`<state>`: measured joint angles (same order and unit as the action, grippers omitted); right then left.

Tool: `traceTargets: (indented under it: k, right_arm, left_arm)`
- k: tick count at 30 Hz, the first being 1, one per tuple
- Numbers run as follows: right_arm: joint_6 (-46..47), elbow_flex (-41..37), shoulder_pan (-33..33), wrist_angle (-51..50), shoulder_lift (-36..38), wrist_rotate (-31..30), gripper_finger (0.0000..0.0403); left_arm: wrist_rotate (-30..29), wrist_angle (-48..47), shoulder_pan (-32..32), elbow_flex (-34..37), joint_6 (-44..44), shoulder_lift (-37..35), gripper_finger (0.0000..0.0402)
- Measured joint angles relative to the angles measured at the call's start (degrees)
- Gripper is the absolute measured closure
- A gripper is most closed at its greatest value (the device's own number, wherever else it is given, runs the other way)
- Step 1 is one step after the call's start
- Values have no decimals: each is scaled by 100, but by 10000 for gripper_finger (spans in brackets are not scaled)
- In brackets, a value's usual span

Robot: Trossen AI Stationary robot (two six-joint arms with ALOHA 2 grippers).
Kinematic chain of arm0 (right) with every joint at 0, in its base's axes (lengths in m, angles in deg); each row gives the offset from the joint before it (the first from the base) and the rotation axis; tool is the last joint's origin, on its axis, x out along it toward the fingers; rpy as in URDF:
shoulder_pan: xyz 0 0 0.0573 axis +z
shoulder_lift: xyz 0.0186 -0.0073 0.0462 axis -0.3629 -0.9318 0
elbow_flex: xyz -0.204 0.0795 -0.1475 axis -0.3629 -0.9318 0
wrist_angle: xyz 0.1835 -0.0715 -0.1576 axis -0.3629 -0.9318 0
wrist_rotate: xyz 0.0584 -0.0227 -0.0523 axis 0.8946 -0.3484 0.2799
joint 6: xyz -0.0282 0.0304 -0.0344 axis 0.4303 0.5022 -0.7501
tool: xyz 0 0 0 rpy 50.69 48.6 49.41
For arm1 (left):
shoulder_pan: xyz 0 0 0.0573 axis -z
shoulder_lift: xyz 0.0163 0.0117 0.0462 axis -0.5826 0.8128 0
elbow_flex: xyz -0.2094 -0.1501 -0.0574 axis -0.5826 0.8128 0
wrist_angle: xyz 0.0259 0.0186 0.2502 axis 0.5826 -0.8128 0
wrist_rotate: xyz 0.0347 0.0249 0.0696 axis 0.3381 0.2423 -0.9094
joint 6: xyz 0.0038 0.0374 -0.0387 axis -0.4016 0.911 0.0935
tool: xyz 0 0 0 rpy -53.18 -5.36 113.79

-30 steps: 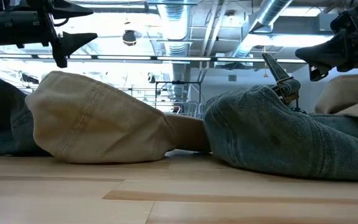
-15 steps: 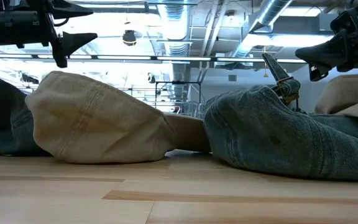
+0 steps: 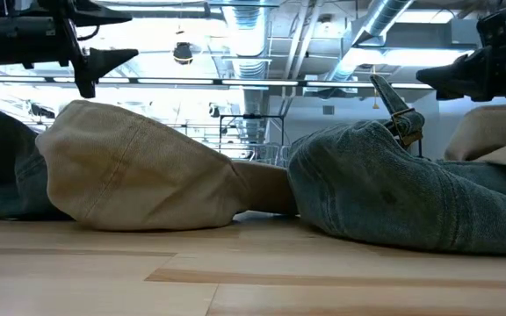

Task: Pick & Place hat
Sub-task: Put the right brown cap into the right transparent bin

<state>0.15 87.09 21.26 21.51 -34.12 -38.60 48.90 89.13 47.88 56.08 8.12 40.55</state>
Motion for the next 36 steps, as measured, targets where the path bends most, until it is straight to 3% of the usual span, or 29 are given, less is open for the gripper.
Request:
traceTargets:
  k: [5,14,22,29,33,36]
  right_arm:
    - [1216,-7,25,103,-2,-14,403]
    - [1120,-7,27,1618,0,-16,403]
    - [1383,-7,27,2151,0,-25,403]
    - [1707,-4,25,2145,-17,-18,403]
    - [1230,109,23,2092,-98,-23,403]
    - [875,318,4,1951,-344,-23,403]
  left_arm:
    - [690,-16,60,1,250,630,137]
    - [2094,-12,93,0,484,2002,137]
    - [2159,32,267,0,-372,2598,137]
    - [2104,372,267,2,-286,2597,137]
    - [2093,683,253,2,169,2597,137]
    - [2416,876,196,2,418,2597,137]
